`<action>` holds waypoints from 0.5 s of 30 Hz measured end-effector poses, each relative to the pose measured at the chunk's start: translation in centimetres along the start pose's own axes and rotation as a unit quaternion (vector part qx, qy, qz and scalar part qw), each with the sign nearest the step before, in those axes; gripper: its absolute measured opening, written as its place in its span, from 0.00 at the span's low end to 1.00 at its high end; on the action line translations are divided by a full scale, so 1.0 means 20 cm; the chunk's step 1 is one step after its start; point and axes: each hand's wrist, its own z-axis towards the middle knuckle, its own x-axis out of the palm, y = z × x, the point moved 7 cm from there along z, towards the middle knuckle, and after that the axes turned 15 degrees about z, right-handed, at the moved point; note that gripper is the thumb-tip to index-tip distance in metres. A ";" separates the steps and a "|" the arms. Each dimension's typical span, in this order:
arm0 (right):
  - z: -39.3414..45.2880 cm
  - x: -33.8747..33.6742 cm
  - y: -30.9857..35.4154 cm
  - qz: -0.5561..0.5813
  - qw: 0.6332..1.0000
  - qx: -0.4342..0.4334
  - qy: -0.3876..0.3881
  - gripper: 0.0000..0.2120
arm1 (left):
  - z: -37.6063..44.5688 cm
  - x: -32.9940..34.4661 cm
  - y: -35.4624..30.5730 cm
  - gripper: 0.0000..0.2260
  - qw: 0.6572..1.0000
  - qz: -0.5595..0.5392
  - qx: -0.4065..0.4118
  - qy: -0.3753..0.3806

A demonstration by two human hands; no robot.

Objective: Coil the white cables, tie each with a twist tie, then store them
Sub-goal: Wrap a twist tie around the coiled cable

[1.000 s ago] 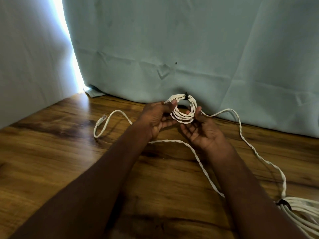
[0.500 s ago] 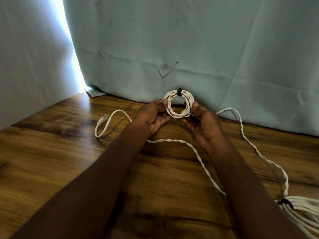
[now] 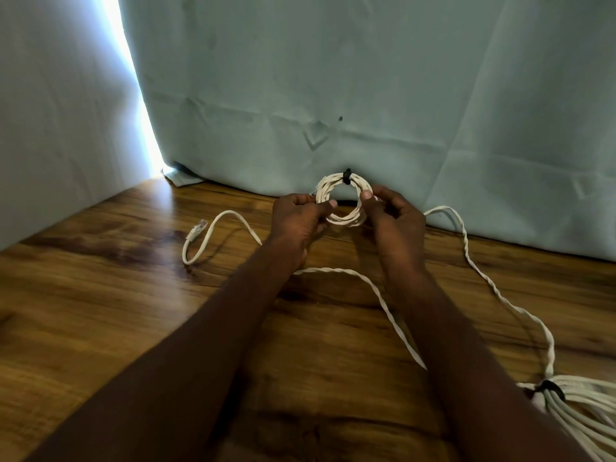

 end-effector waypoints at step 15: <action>-0.02 -0.03 -0.05 0.085 0.992 0.070 -0.053 0.10 | 0.02 -0.02 -0.01 0.16 0.999 -0.004 0.036 -0.024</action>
